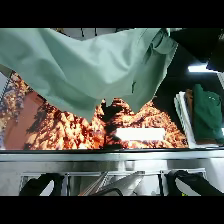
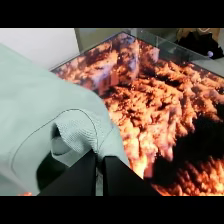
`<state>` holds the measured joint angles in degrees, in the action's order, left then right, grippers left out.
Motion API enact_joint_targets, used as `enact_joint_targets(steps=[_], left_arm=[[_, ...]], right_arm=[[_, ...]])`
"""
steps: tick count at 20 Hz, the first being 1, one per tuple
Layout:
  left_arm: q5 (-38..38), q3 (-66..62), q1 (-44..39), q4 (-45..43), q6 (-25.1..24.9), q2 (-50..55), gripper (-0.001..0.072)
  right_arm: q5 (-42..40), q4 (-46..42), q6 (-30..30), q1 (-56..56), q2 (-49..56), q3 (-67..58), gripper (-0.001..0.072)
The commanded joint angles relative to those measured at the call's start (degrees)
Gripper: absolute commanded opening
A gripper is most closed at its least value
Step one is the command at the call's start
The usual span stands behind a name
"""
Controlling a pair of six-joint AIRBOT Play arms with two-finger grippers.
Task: Fold the shirts.
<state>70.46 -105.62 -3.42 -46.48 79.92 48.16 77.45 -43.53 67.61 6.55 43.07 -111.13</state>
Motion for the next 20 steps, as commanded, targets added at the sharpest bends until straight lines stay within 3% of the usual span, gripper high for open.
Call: enact_joint_targets(steps=[1,5,9,14,15,16,17,18,20], left_arm=[[6.95,1.14,-0.22,-0.26,0.07,6.78,0.0015],[7.56,13.84,-5.18,-0.48,-3.13,20.85,0.0016],[1.77,22.91,-6.43,-0.39,-7.37,39.17,0.0015],[1.62,13.14,-2.71,9.70,-12.07,56.94,0.0019],[2.12,9.40,-1.64,11.56,-11.69,58.64,0.0098],[3.45,5.92,-0.59,12.17,-11.45,59.74,0.0521],[5.38,2.56,0.72,11.96,-9.40,60.24,0.0686],[7.82,0.15,1.88,11.98,-8.22,60.17,0.0685],[14.62,-3.30,4.37,11.41,-4.26,59.14,0.0685]], right_arm=[[4.61,-0.24,1.81,-0.02,5.55,-0.61,0.0017],[6.97,-0.94,3.74,-0.02,16.72,10.14,0.0018],[-0.66,-6.45,2.14,-0.04,30.80,23.80,0.0018],[-14.99,-6.86,-5.05,-0.17,45.07,24.72,0.0019],[-16.74,-6.86,-5.60,-0.55,45.33,24.37,0.0044],[-16.96,-6.88,-5.60,-1.20,45.11,23.34,0.0269],[-16.22,-6.88,-5.55,-2.12,44.61,22.05,0.0549],[-14.56,-6.91,-5.53,-3.58,43.67,20.65,0.0688],[-10.82,-6.88,-5.53,-7.26,41.07,18.99,0.0690]])
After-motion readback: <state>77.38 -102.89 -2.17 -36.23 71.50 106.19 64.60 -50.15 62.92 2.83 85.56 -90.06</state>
